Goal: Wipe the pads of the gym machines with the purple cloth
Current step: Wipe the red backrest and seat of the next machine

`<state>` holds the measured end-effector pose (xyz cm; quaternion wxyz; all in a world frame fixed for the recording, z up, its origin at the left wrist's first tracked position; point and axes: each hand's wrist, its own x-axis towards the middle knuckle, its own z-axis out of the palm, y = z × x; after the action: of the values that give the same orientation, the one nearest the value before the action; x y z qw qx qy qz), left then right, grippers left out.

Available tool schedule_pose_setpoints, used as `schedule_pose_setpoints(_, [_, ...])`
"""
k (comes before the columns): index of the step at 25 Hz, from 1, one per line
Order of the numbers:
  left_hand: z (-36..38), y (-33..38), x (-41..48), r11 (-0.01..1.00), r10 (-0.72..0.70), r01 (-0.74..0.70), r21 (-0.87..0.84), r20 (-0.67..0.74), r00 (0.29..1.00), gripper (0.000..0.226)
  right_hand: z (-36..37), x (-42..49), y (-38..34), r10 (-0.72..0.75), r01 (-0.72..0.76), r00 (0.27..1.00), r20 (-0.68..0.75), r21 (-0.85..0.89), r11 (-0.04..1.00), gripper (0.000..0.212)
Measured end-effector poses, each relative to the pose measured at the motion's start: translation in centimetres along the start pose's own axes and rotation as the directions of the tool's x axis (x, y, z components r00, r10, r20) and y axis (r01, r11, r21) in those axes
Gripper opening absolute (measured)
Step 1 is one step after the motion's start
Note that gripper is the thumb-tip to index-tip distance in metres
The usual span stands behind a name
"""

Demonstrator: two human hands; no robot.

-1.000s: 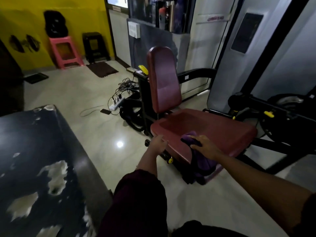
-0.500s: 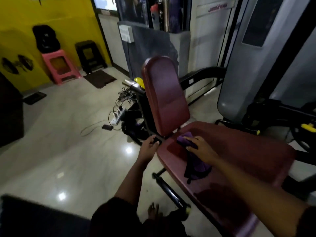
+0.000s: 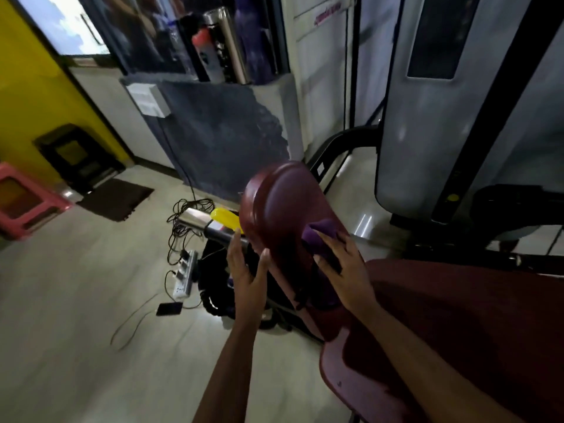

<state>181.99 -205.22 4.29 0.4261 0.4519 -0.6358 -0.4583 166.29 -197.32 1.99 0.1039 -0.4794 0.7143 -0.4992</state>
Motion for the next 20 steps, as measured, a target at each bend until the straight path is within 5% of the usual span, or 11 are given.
schedule_pose_setpoints(3, [1.1, 0.5, 4.0, 0.993, 0.088, -0.090, -0.073, -0.039, 0.995, 0.058, 2.8, 4.0, -3.1, -0.198, 0.191, 0.970, -0.138, -0.062, 0.980, 0.046])
schedule_pose_setpoints(7, [3.0, 0.7, 5.7, 0.965, 0.060, -0.071, -0.252, -0.051, 0.997, 0.047, 7.0, 7.9, -5.7, -0.330, 0.313, 0.943, -0.052, -0.204, 0.928, 0.046])
schedule_pose_setpoints(13, [3.6, 0.1, 6.2, 0.978, 0.062, -0.081, -0.192, -0.100, 0.993, 0.071, 7.9, 11.7, -4.9, -0.307, 0.278, 0.942, -0.134, -0.197, 0.940, 0.042])
schedule_pose_setpoints(18, [4.2, 1.5, 7.4, 0.997, 0.043, -0.053, -0.062, -0.146, 0.988, 0.118, 6.8, 15.4, -5.5, -0.105, 0.074, 0.961, -0.257, -0.129, 0.989, 0.043])
schedule_pose_setpoints(20, [4.0, 1.2, 6.9, 0.991, 0.010, -0.027, -0.132, -0.133, 0.991, 0.099, 7.5, 13.8, -5.6, -0.217, 0.178, 0.953, -0.210, -0.191, 0.965, 0.039])
